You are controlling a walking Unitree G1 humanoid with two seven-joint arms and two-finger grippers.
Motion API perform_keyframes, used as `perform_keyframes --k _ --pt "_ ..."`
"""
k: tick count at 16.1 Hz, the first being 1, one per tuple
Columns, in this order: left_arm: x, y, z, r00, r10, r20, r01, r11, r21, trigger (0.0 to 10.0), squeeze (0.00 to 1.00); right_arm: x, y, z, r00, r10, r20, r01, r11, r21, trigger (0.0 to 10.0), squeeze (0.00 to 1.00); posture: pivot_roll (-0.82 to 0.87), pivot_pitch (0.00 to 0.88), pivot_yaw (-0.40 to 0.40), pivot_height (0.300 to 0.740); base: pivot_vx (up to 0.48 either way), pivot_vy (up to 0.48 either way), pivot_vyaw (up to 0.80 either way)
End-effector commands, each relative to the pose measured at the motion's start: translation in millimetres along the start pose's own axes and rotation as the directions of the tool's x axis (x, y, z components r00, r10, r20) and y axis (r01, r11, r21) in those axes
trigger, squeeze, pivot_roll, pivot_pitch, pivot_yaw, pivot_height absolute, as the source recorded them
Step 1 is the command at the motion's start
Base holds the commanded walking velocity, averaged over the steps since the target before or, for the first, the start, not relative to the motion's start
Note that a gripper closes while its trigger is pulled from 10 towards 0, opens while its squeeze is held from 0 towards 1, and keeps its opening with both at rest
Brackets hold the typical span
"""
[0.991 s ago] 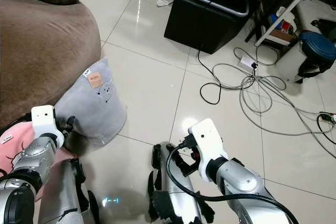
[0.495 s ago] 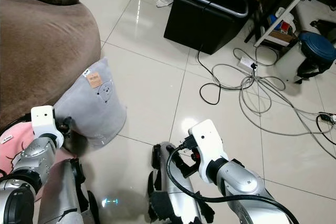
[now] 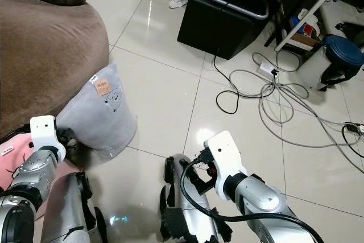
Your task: Move the pillow to the sofa from floor
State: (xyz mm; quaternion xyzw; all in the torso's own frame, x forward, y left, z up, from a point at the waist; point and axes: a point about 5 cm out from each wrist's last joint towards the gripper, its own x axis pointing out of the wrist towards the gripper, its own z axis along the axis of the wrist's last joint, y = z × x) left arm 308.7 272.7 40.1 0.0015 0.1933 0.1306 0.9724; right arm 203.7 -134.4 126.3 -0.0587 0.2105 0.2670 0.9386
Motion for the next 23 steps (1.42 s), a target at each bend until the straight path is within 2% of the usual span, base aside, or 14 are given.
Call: perform_keyframes --k 1,6,11,14,16,17,18,19,20,21,22,23 --pt "-3.6 0.1 -12.8 0.999 -0.001 -0.040 0.001 1.000 0.006 0.0 0.00 -4.8 -1.5 -1.0 1.000 -0.010 -0.013 0.010 1.000 -0.006 10.0 0.00 -0.22 0.249 -0.232 0.547 0.000 0.000 0.00" --pt "-3.5 7.7 -9.2 1.000 0.008 -0.027 -0.008 1.000 0.013 0.0 0.00 -5.5 -0.5 -4.0 1.000 -0.008 -0.012 0.008 1.000 0.001 10.0 0.00 -0.20 0.244 -0.217 0.547 0.000 0.000 0.00" --pt "-3.1 10.8 -4.6 1.000 -0.010 0.003 0.010 0.999 -0.051 0.0 0.00 -4.9 -6.2 -14.9 0.999 -0.024 -0.031 0.024 1.000 0.005 10.0 0.00 -0.17 0.225 -0.184 0.547 0.000 0.000 0.00" --pt "-4.1 -6.8 -5.3 0.992 -0.111 0.059 0.118 0.985 -0.123 0.0 0.00 -1.8 -17.2 -33.2 0.997 -0.050 -0.060 0.050 0.999 -0.002 10.0 0.00 -0.12 0.176 -0.132 0.547 0.000 0.000 0.00" --pt "-4.8 -21.2 -0.6 0.976 -0.175 0.132 0.195 0.967 -0.160 0.0 0.00 4.1 -25.7 -42.8 0.995 -0.067 -0.069 0.067 0.998 -0.012 10.0 0.00 -0.08 0.116 -0.085 0.547 0.000 0.000 0.00" --pt "-5.0 -23.6 1.8 0.970 -0.184 0.156 0.209 0.964 -0.165 0.0 0.00 4.8 -27.5 -43.1 0.995 -0.072 -0.064 0.071 0.997 -0.014 10.0 0.00 -0.08 0.116 -0.085 0.547 0.000 0.000 0.00" --pt "-6.1 -37.2 10.3 0.946 -0.234 0.226 0.266 0.956 -0.125 0.0 0.00 15.3 -37.0 -44.5 0.993 -0.110 -0.048 0.110 0.994 -0.001 10.0 0.00 -0.04 0.055 -0.054 0.547 0.000 0.000 0.00" --pt "-8.6 -49.2 15.1 0.922 -0.283 0.264 0.305 0.951 -0.046 0.0 0.00 19.3 -42.2 -45.7 0.988 -0.150 -0.044 0.151 0.988 0.018 10.0 0.00 -0.01 0.026 -0.041 0.547 0.000 0.000 0.00" --pt "-10.1 -54.4 16.7 0.911 -0.302 0.280 0.319 0.948 -0.016 0.0 0.00 20.7 -44.2 -46.8 0.985 -0.169 -0.044 0.170 0.985 0.027 10.0 0.00 -0.01 0.026 -0.041 0.547 0.000 0.000 0.00" --pt "-15.8 -71.6 20.4 0.876 -0.372 0.308 0.363 0.928 0.089 2.9 0.00 28.2 -49.3 -53.7 0.977 -0.206 -0.059 0.210 0.976 0.052 10.0 0.00 0.03 0.000 -0.017 0.547 0.000 0.000 0.00" --pt "-22.5 -85.3 20.7 0.852 -0.411 0.324 0.397 0.911 0.112 10.0 0.00 37.6 -52.2 -61.4 0.972 -0.226 -0.067 0.231 0.970 0.075 10.0 0.00 0.06 0.000 -0.005 0.547 0.000 0.000 0.00" --pt "-27.7 -91.5 15.8 0.843 -0.436 0.315 0.427 0.898 0.103 10.0 0.00 44.3 -54.8 -69.3 0.964 -0.250 -0.089 0.258 0.961 0.099 10.0 0.00 0.08 0.000 -0.004 0.547 0.000 0.000 0.00"
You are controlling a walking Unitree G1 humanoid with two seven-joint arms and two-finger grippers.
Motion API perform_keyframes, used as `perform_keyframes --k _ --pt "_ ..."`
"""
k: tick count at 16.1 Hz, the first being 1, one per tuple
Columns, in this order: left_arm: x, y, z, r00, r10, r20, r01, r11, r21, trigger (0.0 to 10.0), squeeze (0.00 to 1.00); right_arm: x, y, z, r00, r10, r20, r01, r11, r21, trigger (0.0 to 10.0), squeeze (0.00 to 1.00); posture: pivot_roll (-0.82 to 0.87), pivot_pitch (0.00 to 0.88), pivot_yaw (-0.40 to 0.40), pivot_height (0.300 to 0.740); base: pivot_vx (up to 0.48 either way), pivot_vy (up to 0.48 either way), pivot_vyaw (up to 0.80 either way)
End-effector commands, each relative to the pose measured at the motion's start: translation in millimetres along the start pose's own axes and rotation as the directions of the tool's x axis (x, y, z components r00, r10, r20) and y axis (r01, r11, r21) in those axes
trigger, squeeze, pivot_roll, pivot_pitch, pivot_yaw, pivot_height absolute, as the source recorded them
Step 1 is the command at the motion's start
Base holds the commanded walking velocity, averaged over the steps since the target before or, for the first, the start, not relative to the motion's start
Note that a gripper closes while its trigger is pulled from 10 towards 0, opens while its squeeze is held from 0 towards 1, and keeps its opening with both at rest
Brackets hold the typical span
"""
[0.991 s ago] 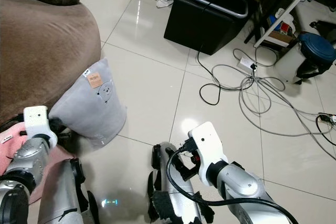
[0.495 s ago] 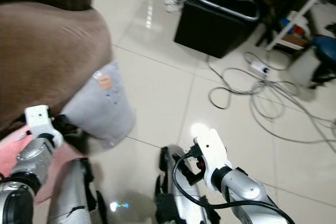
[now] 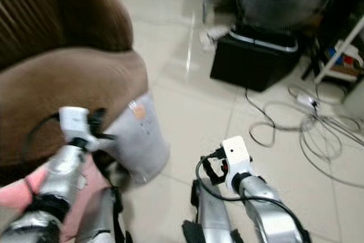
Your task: Move the pillow to the sofa from floor
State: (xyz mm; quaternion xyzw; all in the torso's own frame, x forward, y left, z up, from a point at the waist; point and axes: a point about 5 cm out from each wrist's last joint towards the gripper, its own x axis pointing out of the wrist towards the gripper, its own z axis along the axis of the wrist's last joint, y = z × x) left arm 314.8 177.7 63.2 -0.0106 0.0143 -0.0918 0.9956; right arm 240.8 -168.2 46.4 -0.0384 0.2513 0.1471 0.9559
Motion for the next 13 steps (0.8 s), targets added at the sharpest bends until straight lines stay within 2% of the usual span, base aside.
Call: perform_keyframes --k 1,3,5,6,7,8,9,10,13 --pt "-11.2 -6.1 -11.0 0.997 -0.012 -0.071 0.011 1.000 -0.008 10.0 0.00 3.8 -5.9 -6.9 0.999 -0.045 -0.012 0.045 0.999 0.020 10.0 0.00 0.09 0.000 -0.003 0.557 0.000 0.000 0.00" --pt "-22.9 -7.3 -20.7 0.994 0.016 -0.113 -0.018 1.000 -0.020 10.0 0.00 15.3 -4.5 -11.6 0.997 -0.066 -0.037 0.067 0.997 0.030 10.0 0.00 0.13 0.000 -0.009 0.572 0.000 0.000 0.00" --pt "-49.7 4.9 -29.9 0.978 0.150 -0.146 -0.156 0.988 -0.025 10.0 0.00 31.0 -1.4 -10.4 0.995 -0.091 -0.043 0.093 0.994 0.057 10.0 0.00 0.15 0.000 -0.019 0.592 0.000 0.000 0.00" --pt "-54.9 7.1 -31.4 0.971 0.173 -0.162 -0.177 0.984 -0.010 10.0 0.00 35.3 -0.6 -7.4 0.996 -0.087 -0.032 0.089 0.994 0.057 10.0 0.00 0.16 0.000 -0.020 0.597 0.000 0.000 0.00" --pt "-58.3 8.1 -34.3 0.961 0.184 -0.205 -0.186 0.983 0.011 10.0 0.00 43.7 -0.2 -1.4 0.996 -0.084 -0.015 0.085 0.995 0.055 10.0 0.00 0.16 0.000 -0.019 0.607 0.000 0.000 0.00" --pt "-62.6 0.4 -38.0 0.964 0.128 -0.232 -0.115 0.991 0.071 10.0 0.00 49.3 -0.5 3.6 0.996 -0.088 -0.006 0.088 0.994 0.059 10.0 0.00 0.16 0.000 -0.019 0.617 0.000 0.000 0.00" --pt "-63.0 -2.3 -38.6 0.965 0.110 -0.240 -0.092 0.992 0.085 10.0 0.00 51.5 -1.0 5.1 0.996 -0.090 -0.005 0.090 0.994 0.059 10.0 0.00 0.16 0.000 -0.018 0.622 0.000 0.000 0.00" --pt "-59.5 -7.9 -38.2 0.965 0.093 -0.247 -0.074 0.994 0.084 10.0 0.00 58.4 0.7 8.6 0.995 -0.096 0.001 0.095 0.994 0.058 10.0 0.00 0.16 0.000 -0.008 0.637 0.000 0.000 0.00" --pt "-48.1 -19.2 -32.0 0.967 0.030 -0.253 -0.001 0.994 0.112 10.0 0.00 65.4 2.5 13.5 0.995 -0.098 0.018 0.097 0.992 0.075 10.0 0.00 0.14 0.000 0.004 0.667 0.000 0.000 0.00"
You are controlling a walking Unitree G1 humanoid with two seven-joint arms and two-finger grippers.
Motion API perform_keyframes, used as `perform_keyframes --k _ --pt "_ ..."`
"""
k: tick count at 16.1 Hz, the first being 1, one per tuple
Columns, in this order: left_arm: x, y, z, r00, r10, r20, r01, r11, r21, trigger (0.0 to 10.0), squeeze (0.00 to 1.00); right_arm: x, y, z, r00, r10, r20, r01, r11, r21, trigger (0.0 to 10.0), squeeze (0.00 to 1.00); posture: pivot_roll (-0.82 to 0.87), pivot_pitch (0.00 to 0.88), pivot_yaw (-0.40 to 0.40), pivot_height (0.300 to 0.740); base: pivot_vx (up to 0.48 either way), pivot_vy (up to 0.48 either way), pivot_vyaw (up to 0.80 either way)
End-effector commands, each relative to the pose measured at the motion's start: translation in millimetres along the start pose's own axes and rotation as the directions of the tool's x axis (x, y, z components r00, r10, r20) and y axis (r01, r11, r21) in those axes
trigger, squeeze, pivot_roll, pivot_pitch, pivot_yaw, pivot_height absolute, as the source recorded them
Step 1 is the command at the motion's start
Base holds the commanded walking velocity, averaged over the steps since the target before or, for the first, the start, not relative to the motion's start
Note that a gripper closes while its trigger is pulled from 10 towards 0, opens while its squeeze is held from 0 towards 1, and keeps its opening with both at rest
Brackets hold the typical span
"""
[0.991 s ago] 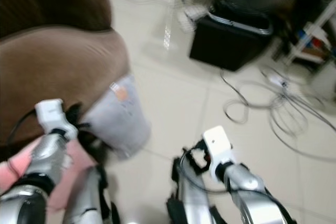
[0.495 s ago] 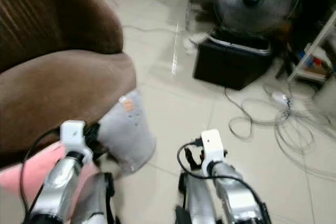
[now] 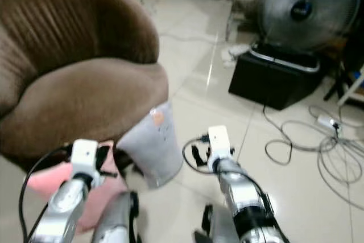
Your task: Move the pillow to the sofa from floor
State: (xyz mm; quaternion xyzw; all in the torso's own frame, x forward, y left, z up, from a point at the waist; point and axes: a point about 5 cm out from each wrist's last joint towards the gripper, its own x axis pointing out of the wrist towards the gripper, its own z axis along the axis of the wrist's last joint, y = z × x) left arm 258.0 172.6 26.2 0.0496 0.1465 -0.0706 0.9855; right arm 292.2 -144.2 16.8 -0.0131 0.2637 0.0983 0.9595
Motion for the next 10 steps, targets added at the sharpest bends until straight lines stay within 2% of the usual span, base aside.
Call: perform_keyframes --k 1,3,7,10 --pt "7.0 -6.7 10.3 0.998 -0.054 0.012 0.054 0.997 0.054 10.0 0.00 3.8 -3.3 11.4 0.999 -0.020 0.040 0.020 1.000 -0.002 10.0 0.00 0.13 0.000 0.011 0.677 0.000 0.000 0.00" --pt "13.8 -5.5 11.1 0.998 -0.058 -0.006 0.058 0.996 0.074 10.0 0.00 5.9 -3.9 9.7 0.999 -0.039 0.039 0.038 0.999 0.009 10.0 0.00 0.12 0.000 0.023 0.697 0.000 0.000 0.00" --pt "22.4 -5.1 19.9 0.997 -0.072 0.017 0.071 0.996 0.057 10.0 0.00 7.5 -6.1 8.5 0.998 -0.056 0.040 0.055 0.998 0.016 10.0 0.00 0.08 0.000 0.049 0.737 0.000 0.000 0.00" --pt "20.6 -2.9 21.3 0.997 -0.059 0.039 0.057 0.996 0.064 10.0 0.00 8.9 -10.1 8.7 0.997 -0.062 0.038 0.062 0.998 0.020 10.0 0.00 0.11 0.000 0.028 0.740 0.000 0.000 0.00"
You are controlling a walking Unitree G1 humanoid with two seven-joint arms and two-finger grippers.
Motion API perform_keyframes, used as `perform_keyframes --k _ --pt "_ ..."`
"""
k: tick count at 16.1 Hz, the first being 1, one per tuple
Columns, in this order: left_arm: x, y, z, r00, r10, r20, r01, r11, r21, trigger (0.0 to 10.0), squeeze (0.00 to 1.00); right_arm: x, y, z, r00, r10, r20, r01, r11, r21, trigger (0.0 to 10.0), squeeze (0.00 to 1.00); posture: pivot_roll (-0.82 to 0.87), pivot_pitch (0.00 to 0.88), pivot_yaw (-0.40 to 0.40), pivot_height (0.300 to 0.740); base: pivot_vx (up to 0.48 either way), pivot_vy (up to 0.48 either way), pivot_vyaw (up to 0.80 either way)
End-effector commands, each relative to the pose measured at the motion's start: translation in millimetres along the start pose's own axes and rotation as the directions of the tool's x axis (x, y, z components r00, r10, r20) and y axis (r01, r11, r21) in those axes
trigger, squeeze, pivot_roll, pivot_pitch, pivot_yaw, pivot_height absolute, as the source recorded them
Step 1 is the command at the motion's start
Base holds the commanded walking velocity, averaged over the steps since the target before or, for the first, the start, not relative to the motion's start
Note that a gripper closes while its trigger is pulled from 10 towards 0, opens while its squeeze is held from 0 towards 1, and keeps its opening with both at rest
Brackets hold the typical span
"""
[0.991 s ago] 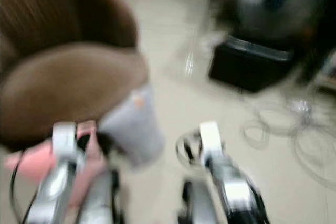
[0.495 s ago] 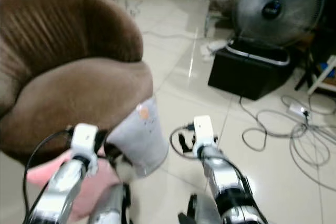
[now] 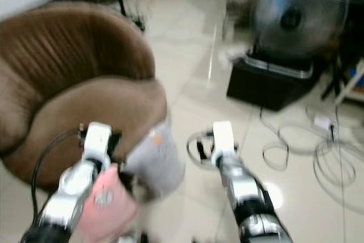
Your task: Move the pillow to the sofa from floor
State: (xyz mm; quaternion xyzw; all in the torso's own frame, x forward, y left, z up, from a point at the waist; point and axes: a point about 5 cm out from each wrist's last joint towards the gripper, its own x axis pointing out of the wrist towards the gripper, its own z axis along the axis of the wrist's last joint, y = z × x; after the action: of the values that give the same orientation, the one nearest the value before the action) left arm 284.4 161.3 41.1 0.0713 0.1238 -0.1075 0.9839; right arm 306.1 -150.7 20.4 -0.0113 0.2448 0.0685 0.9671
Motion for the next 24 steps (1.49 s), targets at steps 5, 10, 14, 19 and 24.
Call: perform_keyframes --k 5,10,14,19,24 --pt "1.2 8.5 1.7 0.999 0.041 0.015 -0.041 0.999 0.002 10.0 0.00 4.1 4.7 1.5 1.000 -0.030 0.011 0.030 0.999 -0.031 10.0 0.00 0.12 0.000 0.009 0.740 0.000 0.000 0.00" --pt "5.1 9.5 6.2 0.999 0.046 0.028 -0.046 0.999 0.023 10.0 0.00 1.8 -9.0 1.4 0.991 -0.124 0.056 0.131 0.981 -0.140 10.0 0.00 0.10 0.000 0.031 0.740 0.000 0.000 0.00" --pt "6.3 11.4 9.1 0.998 0.042 0.042 -0.043 0.999 0.017 10.0 0.00 3.3 0.2 2.3 0.997 -0.047 0.059 0.054 0.992 -0.117 10.0 0.00 0.10 0.000 0.036 0.740 0.000 -0.299 0.43" --pt "6.5 16.0 9.4 0.997 0.062 0.040 -0.061 0.998 -0.006 10.0 0.00 5.6 3.4 6.2 0.997 -0.036 0.075 0.045 0.992 -0.115 10.0 0.00 0.11 0.000 0.030 0.740 0.000 -0.427 0.69" --pt "6.5 19.3 9.6 0.996 0.074 0.041 -0.073 0.997 -0.011 10.0 0.00 7.1 2.6 9.1 0.996 -0.033 0.079 0.042 0.992 -0.122 10.0 0.00 0.11 0.000 0.025 0.740 0.000 -0.425 0.69"
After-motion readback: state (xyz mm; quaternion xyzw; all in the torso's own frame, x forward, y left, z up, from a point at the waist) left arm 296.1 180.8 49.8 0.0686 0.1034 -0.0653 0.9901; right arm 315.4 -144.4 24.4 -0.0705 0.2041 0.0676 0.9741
